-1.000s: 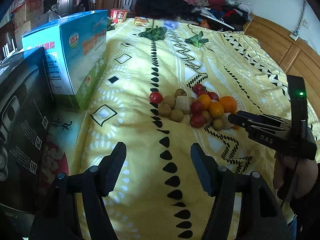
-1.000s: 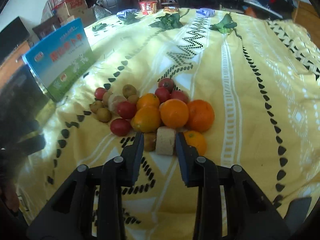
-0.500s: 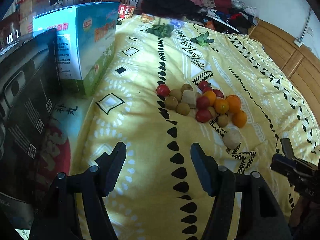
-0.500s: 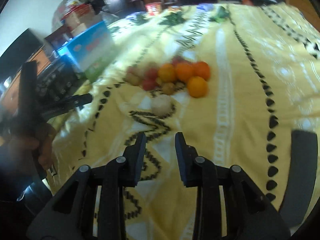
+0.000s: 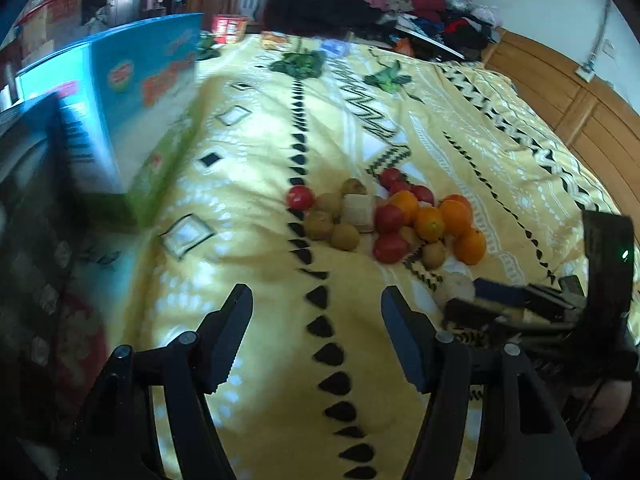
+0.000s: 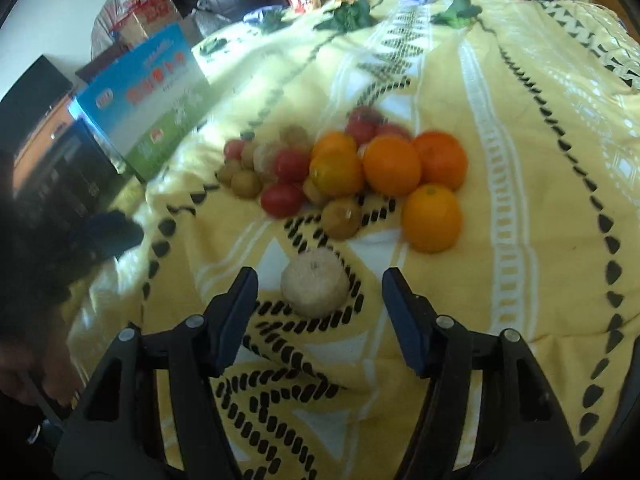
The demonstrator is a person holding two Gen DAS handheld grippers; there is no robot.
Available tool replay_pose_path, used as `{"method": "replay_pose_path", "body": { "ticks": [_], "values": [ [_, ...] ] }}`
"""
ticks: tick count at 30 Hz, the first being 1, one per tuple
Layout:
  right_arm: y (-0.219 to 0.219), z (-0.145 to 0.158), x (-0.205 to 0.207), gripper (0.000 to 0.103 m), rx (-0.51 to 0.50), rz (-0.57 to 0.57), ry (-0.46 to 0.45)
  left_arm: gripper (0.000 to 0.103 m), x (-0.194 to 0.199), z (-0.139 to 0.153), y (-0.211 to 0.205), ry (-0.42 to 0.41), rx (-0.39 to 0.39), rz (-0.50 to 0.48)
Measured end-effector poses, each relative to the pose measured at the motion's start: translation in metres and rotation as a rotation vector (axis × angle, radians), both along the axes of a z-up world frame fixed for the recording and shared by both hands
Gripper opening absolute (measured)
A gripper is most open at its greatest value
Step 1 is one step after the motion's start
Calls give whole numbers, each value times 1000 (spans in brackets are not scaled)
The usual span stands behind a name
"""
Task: Organize fruits
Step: 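Grasp a red tomato with the left tool while the right tool grasps a radish slice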
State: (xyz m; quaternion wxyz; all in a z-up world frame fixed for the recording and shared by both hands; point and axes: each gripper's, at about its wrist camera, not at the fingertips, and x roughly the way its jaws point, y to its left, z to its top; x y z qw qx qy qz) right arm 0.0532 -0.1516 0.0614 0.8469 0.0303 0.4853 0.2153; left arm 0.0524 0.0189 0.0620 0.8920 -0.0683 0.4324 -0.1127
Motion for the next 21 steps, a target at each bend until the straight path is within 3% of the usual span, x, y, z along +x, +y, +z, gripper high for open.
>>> {"method": "replay_pose_path", "body": {
  "ticks": [2, 5, 8, 13, 21],
  "values": [
    [0, -7, -1, 47, -36, -5, 4, 60, 12, -4, -15, 9, -11, -65],
    [-10, -6, -5, 38, -3, -15, 1, 50, 31, -15, -36, 39, -15, -141],
    [-14, -5, -9, 33, 21, -12, -5, 48, 47, -27, -51, 67, -8, -187],
    [-18, -6, -10, 34, 57, -14, -3, 47, 64, -36, -57, 77, -38, -158],
    [-13, -9, -5, 43, 62, -15, -24, 45, 74, -45, -73, 72, 5, -198]
  ]
}}
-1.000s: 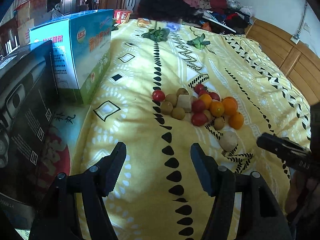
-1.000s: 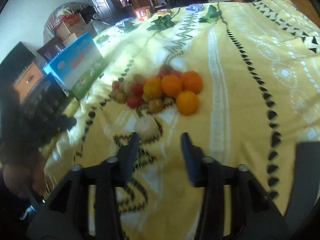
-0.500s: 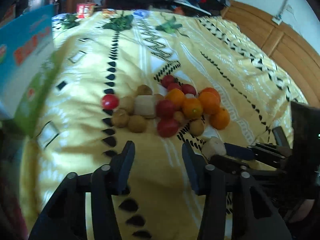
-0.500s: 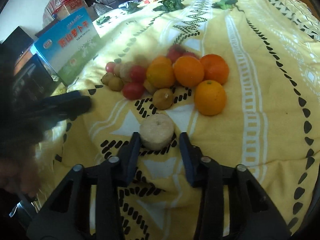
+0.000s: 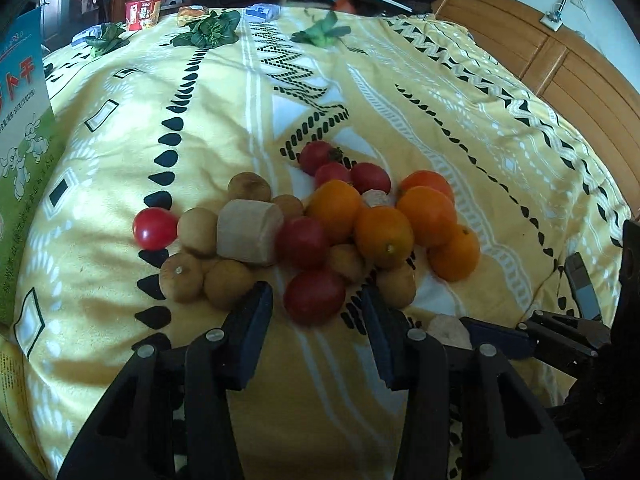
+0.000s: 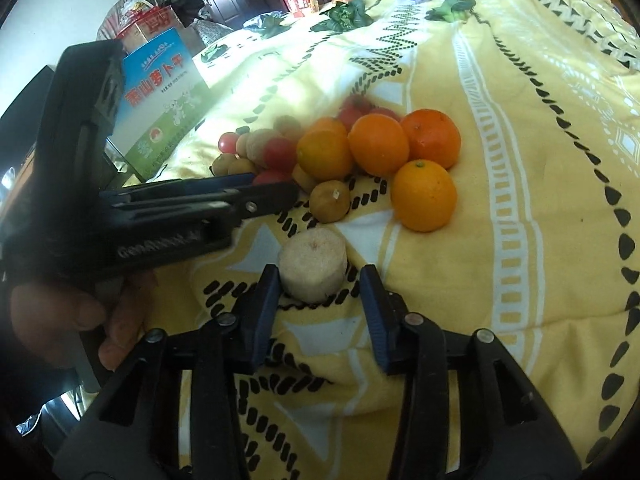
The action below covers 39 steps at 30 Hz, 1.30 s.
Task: Organize fruits
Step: 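Grasp a red tomato with the left tool while the right tool grasps a radish slice, then carry the tomato and radish slice to the steel bowl and release both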
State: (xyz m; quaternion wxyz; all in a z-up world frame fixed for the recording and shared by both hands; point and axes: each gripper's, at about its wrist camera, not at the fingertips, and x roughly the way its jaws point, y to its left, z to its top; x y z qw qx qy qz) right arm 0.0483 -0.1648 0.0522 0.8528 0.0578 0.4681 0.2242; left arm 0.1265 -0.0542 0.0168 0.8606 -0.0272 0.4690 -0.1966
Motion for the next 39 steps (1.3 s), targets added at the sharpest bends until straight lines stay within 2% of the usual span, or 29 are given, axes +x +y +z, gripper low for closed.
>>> {"method": "replay_pose_path", "body": {
  "ticks": [3, 6, 8, 11, 16, 21, 25, 31, 39],
  "values": [
    [4, -1, 4, 46, -4, 8, -8, 31, 0, -2, -1, -6, 14, 2],
    [7, -4, 7, 43, -15, 10, 1, 31, 0, -1, -3, -10, 24, 5],
    [5, -2, 6, 36, -11, 2, -2, 30, -2, 0, -4, -19, 28, 7],
    [4, 3, 0, 36, -7, -15, -16, 30, -8, 9, -2, -39, 12, 21],
    [6, 19, -12, 36, -2, -30, -42, 30, -31, 38, 7, -103, -9, 34],
    [11, 44, -23, 36, -21, -44, -88, 30, -59, 72, 32, -145, -36, 97],
    [24, 64, -29, 36, -32, -37, -117, 30, -84, 99, 59, -184, -60, 154],
    [56, 95, -37, 36, -32, -2, -167, 30, -118, 140, 108, -264, -44, 256],
    [143, 145, -43, 36, -17, 122, -239, 30, -163, 179, 213, -336, 9, 484]
  ]
}}
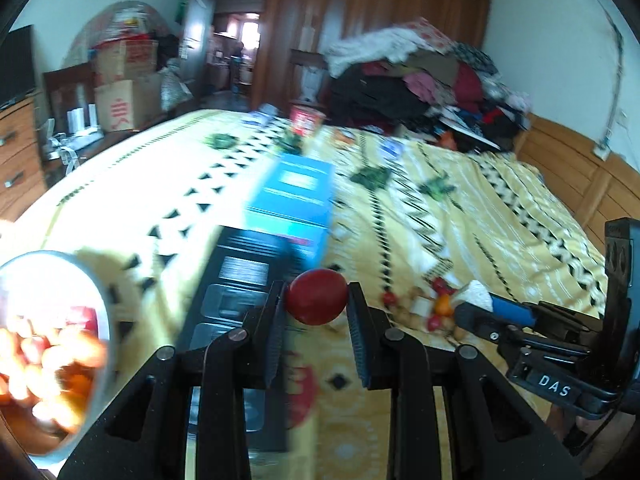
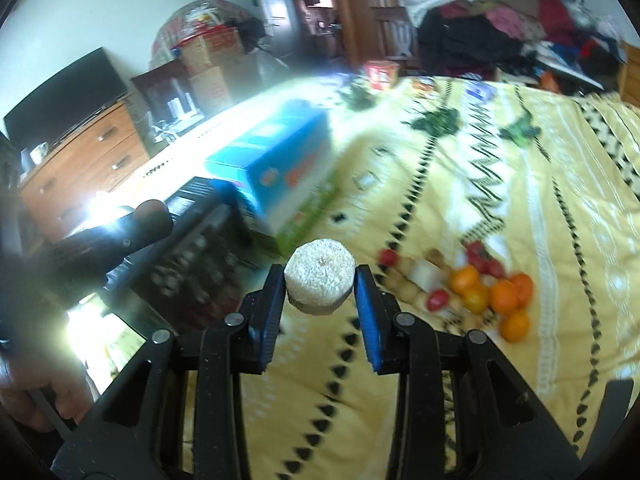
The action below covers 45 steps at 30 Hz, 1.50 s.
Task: Organize fruits
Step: 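Carry the tomato and radish slice to the steel bowl and release both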
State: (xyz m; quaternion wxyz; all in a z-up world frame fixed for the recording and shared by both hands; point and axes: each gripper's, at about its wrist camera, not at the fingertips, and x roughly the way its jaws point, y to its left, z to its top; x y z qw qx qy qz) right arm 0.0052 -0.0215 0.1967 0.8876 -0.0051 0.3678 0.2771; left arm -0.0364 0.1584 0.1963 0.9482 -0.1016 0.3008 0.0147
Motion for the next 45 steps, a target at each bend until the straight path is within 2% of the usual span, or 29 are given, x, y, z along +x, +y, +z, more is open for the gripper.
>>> {"method": "replay_pose_path", "body": {
  "ticks": [8, 16, 24, 37, 45],
  "values": [
    [112, 29, -16, 36, -11, 167, -27, 30, -53, 21, 122, -41, 5, 236],
    [211, 39, -41, 36, -43, 318, -40, 30, -85, 10, 197, -34, -30, 368],
    [269, 30, -55, 36, -81, 406, -27, 30, -92, -20, 235, 25, -76, 430],
    [316, 5, -56, 36, -120, 466, 65, 30, -96, -47, 269, 111, -112, 479],
    [326, -7, -54, 36, -125, 476, 121, 30, -92, -58, 278, 153, -133, 490]
  ]
}}
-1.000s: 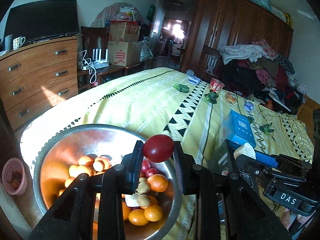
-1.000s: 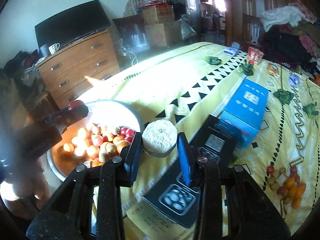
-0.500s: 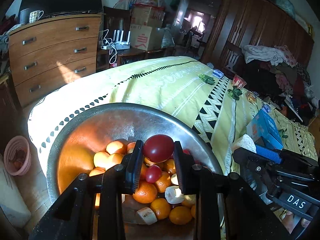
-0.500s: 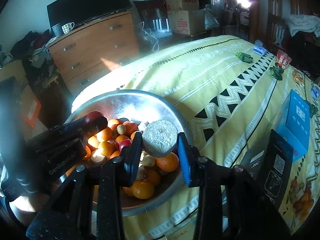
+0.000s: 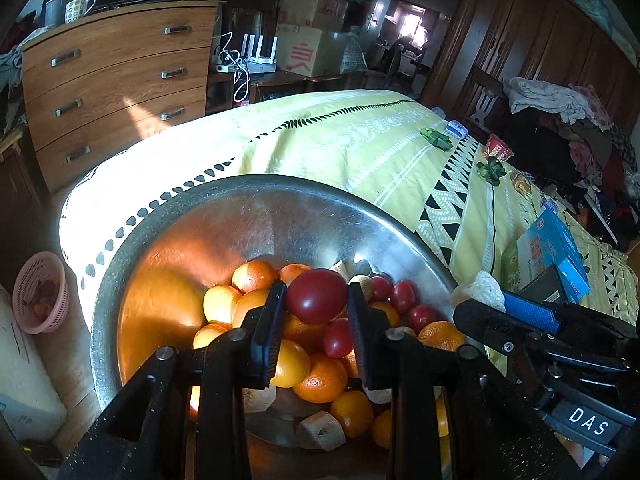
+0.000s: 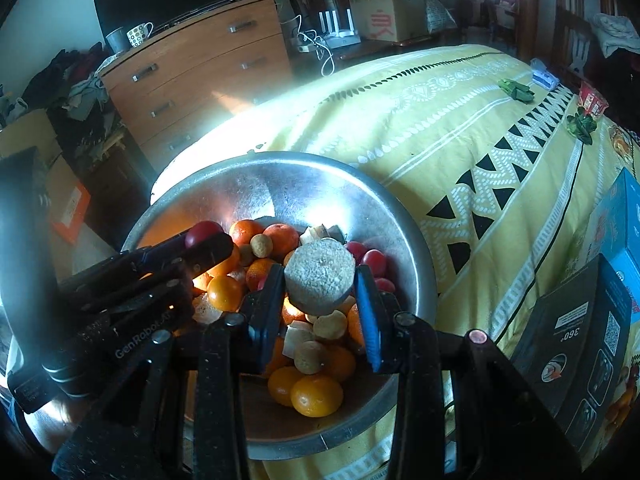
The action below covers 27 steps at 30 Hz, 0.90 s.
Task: Organize fruits
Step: 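Carry the tomato and radish slice to the steel bowl and release both, then move both open tools back over the fruit pile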
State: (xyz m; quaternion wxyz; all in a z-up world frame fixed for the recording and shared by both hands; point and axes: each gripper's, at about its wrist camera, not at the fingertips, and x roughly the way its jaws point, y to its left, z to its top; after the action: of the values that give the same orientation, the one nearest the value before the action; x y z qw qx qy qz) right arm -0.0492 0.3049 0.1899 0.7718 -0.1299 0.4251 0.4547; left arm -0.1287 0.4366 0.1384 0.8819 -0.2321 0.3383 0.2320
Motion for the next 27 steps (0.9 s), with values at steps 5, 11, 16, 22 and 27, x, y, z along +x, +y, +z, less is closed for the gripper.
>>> {"method": "replay_pose_path", "body": {
  "ticks": [5, 11, 16, 22, 27],
  "values": [
    [2, 0, 0, 38, 8, 0, 11, 31, 1, -1, 2, 6, -8, 14],
    [2, 5, -5, 60, 18, 16, 10, 64, -3, 4, 5, 6, 1, 56],
    [-10, 25, -9, 77, 59, 4, -29, 75, -11, 17, 1, -4, 39, 97],
    [-77, 93, -27, 77, 237, -82, -273, 75, -23, 86, -51, -179, 218, 76],
    [-198, 129, -36, 103, 337, -358, -559, 80, -11, 143, -151, -376, 339, -126]
  ]
}}
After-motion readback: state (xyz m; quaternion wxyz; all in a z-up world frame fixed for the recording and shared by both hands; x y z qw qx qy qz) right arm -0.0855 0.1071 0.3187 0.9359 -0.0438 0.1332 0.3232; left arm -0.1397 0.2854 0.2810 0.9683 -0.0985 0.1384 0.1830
